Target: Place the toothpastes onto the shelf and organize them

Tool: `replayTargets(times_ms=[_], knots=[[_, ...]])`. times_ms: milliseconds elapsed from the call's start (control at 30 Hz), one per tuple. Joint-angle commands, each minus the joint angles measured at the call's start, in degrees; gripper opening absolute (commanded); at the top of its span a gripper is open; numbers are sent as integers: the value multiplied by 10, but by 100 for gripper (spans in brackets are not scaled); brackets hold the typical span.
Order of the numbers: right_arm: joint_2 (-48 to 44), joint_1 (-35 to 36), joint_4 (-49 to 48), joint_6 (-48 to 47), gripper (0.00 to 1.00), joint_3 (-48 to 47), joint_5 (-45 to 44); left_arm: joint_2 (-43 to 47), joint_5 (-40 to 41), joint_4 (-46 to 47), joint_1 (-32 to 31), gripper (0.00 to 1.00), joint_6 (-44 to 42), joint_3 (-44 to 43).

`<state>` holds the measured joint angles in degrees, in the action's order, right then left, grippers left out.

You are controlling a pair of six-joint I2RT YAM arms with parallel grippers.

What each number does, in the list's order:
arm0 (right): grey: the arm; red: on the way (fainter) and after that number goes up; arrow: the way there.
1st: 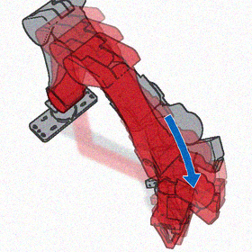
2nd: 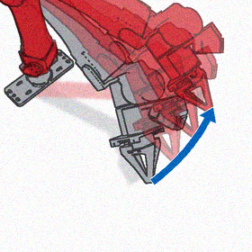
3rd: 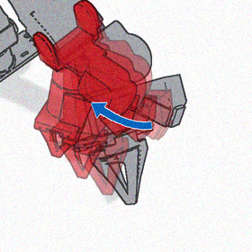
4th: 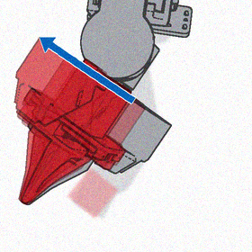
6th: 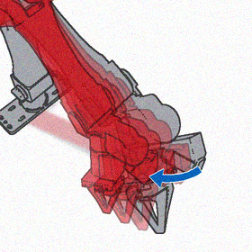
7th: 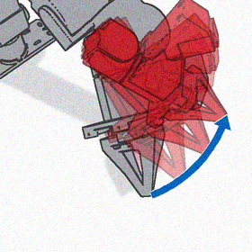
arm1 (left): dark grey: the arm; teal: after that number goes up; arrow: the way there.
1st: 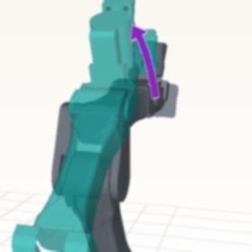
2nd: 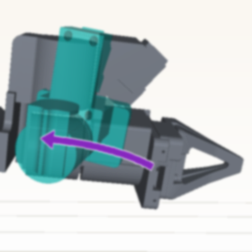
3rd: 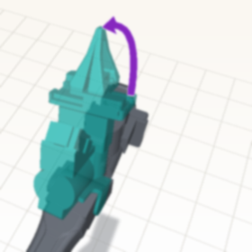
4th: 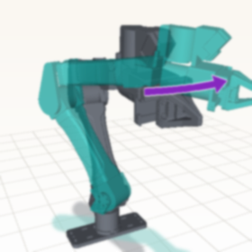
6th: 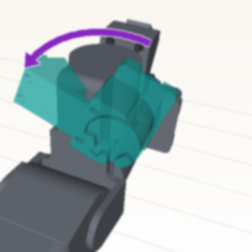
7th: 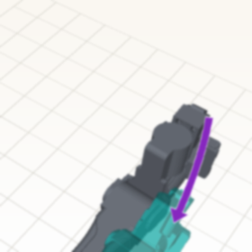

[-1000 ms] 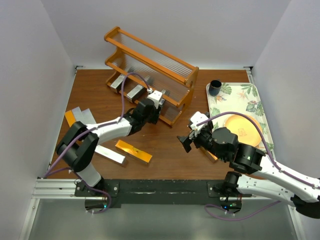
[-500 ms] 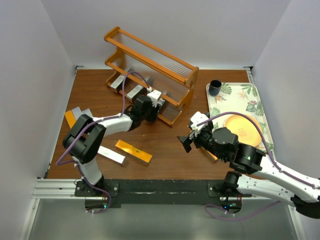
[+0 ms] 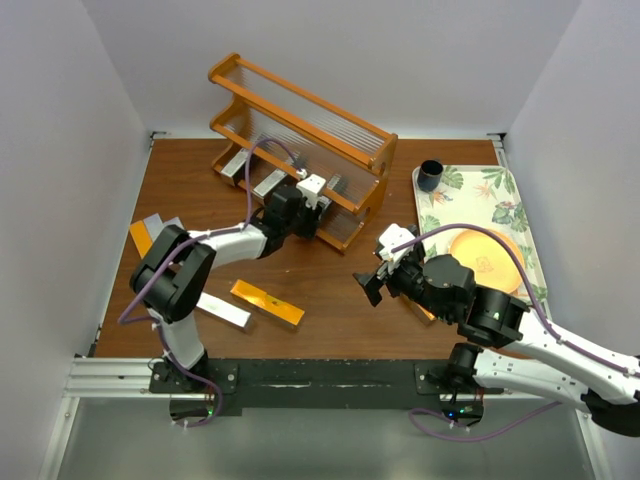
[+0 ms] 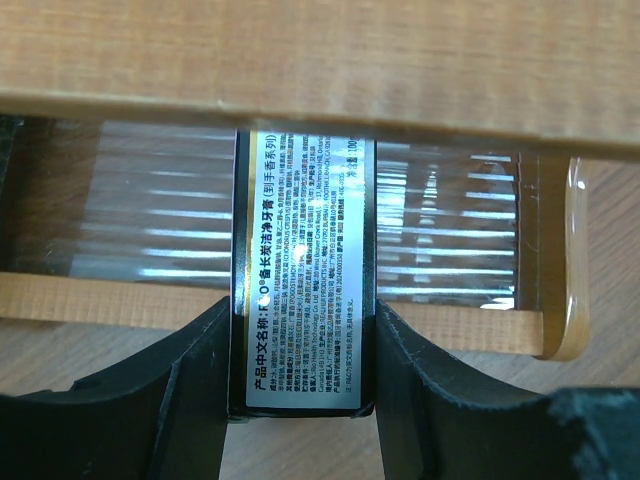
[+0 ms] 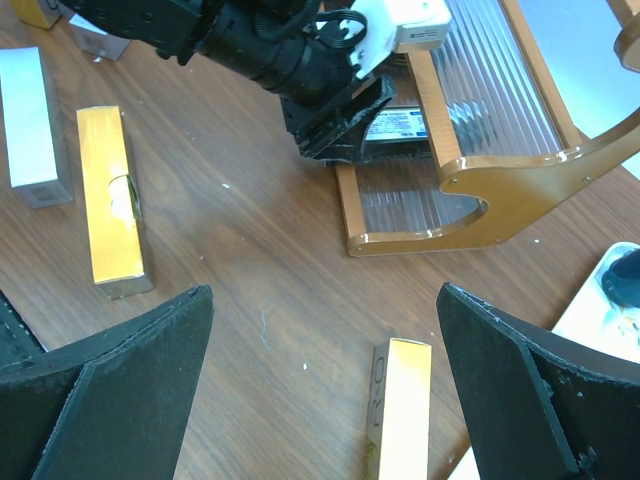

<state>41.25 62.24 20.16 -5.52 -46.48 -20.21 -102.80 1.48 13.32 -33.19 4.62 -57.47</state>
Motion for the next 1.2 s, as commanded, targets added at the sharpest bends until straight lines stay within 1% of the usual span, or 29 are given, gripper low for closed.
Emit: replayTargets(times_ms=[0,267,400,533,667,733,767,800,833,933,1000,1067,1133,1167], knots=[[1,2,-9,6,99,2,2,-11,-12,57,8,43,-19,-37],[3,2,-9,7,99,2,2,-30,-27,56,10,48,-23,-43],[3,2,-8,7,99,2,3,-30,-28,58,10,55,-22,-41],[2,1,-7,7,99,2,3,-33,-29,62,11,58,-17,-41],[2,1,-7,7,99,1,3,-30,-29,62,12,71,-18,-39],[1,2,-7,7,99,1,3,-24,-24,62,11,76,-18,-36],[2,2,-7,7,98,1,3,-21,-20,63,11,80,-17,-33],[1,2,-7,7,98,1,3,-14,-17,66,11,83,-16,-30],[2,2,-6,7,98,1,3,-10,-17,66,11,89,-15,-26],[1,2,-3,7,98,-1,3,15,-17,65,11,97,-7,-8],[-1,2,-2,7,98,-2,3,45,-17,60,11,99,2,3],[-3,1,-2,7,98,-2,3,86,1,53,11,100,10,20],[-3,2,-3,7,98,-2,2,113,15,24,11,100,30,29],[-3,2,-2,7,99,-2,3,140,19,12,11,100,36,32]])
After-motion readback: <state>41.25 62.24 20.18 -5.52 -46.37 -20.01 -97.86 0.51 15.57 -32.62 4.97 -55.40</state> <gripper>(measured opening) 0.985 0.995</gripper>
